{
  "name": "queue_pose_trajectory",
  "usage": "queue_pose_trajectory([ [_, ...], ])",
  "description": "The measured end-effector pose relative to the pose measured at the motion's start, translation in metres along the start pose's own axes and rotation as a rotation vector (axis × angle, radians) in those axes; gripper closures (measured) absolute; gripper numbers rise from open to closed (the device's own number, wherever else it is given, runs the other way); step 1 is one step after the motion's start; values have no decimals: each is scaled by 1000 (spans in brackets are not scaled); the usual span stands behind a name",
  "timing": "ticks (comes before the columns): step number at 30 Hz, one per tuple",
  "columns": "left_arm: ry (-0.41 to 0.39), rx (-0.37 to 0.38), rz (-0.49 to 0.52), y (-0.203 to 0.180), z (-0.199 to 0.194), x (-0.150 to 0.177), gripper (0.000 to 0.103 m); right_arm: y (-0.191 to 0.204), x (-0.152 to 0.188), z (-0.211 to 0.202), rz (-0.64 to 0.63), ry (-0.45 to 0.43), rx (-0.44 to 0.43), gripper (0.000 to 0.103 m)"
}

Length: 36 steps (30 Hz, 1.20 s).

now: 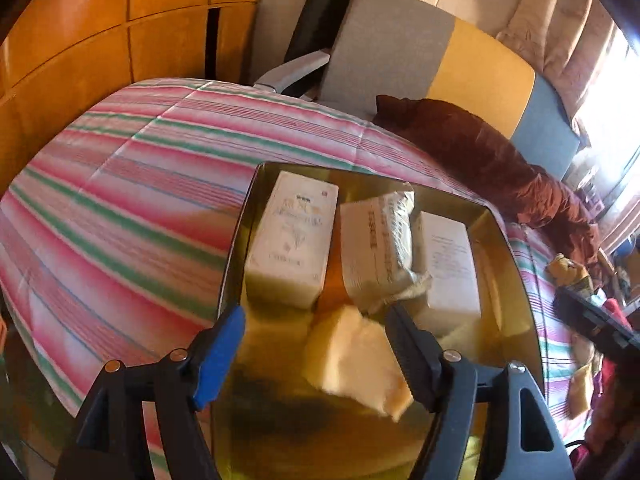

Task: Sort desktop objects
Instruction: 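Carry both white boxes to the gold tray and release them, then move both grippers back to the remaining items on the bed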

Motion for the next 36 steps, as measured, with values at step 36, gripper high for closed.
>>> queue_pose_trajectory([
  [36,-91,-48,189,-70,-58,50,29,-16,81,-65,-106,-75,202,11],
])
Point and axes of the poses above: each gripper's, at about its wrist camera, not at the fingertips, and z roughly the way its jaws point, y to its left, x to its underside, the point moved 9 cm from there along z, roughly the way its jaws point
